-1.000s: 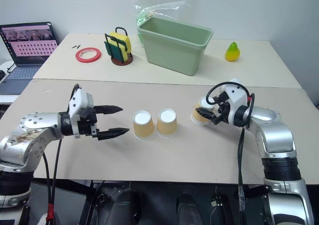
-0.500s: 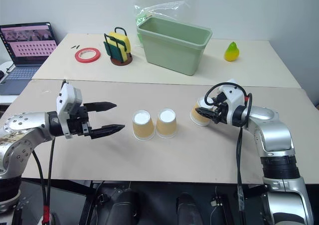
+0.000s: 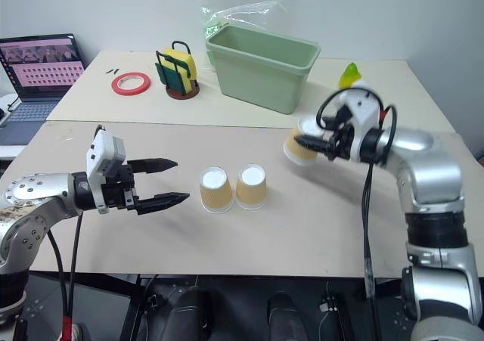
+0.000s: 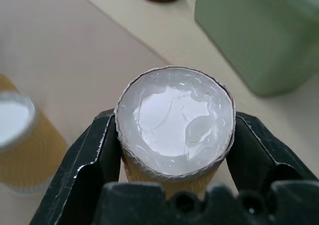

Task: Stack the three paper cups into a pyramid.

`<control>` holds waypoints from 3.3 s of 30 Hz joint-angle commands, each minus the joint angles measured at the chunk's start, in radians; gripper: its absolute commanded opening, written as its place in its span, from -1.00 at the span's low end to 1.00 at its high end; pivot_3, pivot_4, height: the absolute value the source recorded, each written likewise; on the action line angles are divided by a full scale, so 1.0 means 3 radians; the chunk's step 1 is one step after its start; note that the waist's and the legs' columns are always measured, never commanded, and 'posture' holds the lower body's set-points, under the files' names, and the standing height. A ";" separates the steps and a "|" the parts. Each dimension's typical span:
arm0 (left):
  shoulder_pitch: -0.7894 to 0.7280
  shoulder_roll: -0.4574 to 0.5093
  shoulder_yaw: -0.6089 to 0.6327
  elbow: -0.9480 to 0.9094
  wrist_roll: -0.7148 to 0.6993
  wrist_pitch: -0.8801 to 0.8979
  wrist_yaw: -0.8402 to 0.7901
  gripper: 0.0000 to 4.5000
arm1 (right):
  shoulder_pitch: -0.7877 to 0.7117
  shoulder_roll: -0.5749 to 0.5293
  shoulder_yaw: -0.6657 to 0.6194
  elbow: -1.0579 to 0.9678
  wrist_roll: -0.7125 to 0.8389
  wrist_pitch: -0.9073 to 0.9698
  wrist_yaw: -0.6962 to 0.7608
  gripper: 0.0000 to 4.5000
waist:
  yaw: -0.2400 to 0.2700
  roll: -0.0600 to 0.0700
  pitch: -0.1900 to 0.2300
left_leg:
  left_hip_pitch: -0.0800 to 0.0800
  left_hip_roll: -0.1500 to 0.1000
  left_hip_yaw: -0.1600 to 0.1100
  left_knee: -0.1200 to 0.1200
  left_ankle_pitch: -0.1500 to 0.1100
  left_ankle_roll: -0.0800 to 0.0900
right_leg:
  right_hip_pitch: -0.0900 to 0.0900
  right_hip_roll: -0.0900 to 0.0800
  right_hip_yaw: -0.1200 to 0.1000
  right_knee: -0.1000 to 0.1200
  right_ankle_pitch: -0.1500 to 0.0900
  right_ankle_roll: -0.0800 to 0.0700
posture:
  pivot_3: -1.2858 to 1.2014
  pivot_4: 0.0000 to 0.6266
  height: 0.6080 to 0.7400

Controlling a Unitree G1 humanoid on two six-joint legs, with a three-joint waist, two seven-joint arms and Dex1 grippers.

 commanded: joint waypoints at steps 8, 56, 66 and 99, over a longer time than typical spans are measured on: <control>-0.0091 0.0043 -0.0113 0.0005 0.0040 -0.0151 -0.0084 1.00 | -0.0951 -0.0024 0.0651 -0.0300 0.0375 0.0123 0.1166 0.20 | 0.0001 0.0002 0.0001 | 0.0000 0.0000 0.0000 -0.0001 0.0000 0.0000 | -0.0001 0.0000 0.0000 0.0000 0.0000 -0.0001 | 0.03 -0.52 -0.27; 0.0099 0.0025 -0.0080 -0.0136 0.0028 -0.0166 0.0047 1.00 | -0.1350 0.0618 0.1263 0.0934 -0.0378 -0.0543 0.2003 0.20 | 0.0005 0.0004 0.0003 | 0.0001 0.0001 0.0001 -0.0003 0.0000 -0.0001 | -0.0002 0.0000 -0.0002 0.0000 0.0000 -0.0002 | 0.03 -0.52 -0.27; 0.0083 0.0035 -0.0094 -0.0117 0.0044 -0.0169 0.0050 1.00 | -0.1265 0.0693 0.1275 0.0955 -0.0442 -0.0582 0.1909 0.20 | 0.0003 0.0004 0.0003 | 0.0001 0.0001 0.0001 -0.0003 0.0000 -0.0001 | -0.0002 0.0000 -0.0002 0.0000 0.0000 -0.0002 | 0.03 -0.52 -0.27; 0.1080 -0.0461 0.1131 0.0302 0.0564 -0.0233 0.1556 1.00 | 0.0470 0.0223 -0.0286 0.0449 -0.1005 0.0109 -0.1645 0.97 | 0.0033 0.0000 0.0003 | 0.0003 -0.0003 0.0009 -0.0019 0.0010 -0.0006 | -0.0011 -0.0006 0.0005 -0.0004 0.0001 -0.0010 | 0.03 -0.52 -0.27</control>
